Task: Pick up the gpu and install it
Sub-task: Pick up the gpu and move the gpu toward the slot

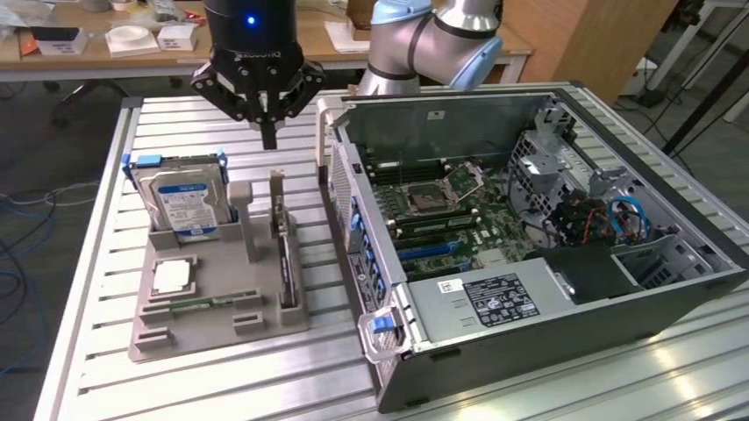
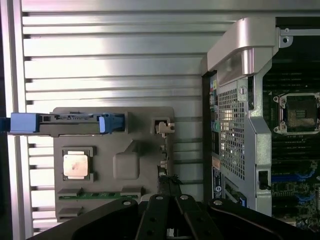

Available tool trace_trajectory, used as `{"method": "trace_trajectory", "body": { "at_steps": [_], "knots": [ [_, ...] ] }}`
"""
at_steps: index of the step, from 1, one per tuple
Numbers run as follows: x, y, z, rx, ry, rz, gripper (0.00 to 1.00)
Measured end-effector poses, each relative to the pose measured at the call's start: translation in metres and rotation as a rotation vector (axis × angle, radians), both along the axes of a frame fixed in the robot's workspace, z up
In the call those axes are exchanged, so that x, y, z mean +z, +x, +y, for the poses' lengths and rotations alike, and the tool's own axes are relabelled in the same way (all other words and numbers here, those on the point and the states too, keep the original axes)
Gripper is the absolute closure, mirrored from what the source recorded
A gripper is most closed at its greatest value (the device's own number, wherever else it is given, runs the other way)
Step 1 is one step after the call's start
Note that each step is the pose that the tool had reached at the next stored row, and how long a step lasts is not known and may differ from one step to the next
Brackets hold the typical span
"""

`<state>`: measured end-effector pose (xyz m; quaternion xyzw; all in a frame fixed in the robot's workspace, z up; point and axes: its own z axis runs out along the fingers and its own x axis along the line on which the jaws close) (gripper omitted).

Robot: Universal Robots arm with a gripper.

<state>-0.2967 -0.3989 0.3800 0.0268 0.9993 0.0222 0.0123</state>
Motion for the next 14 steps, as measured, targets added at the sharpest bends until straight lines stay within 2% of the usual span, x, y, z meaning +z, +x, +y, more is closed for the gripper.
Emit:
{"method": "trace_trajectory", "body": {
  "at_steps": [10,11,12,14],
  "knots": [
    [0.0000,0.0000,0.0000,0.000,0.0000,0.0001,0.89],
    [0.0000,0.0000,0.0000,0.000,0.0000,0.0001,0.83],
    [0.0000,0.0000,0.0000,0.000,0.0000,0.0001,0.83],
    [0.0000,0.0000,0.0000,0.000,0.0000,0.0000,0.71]
  ]
}}
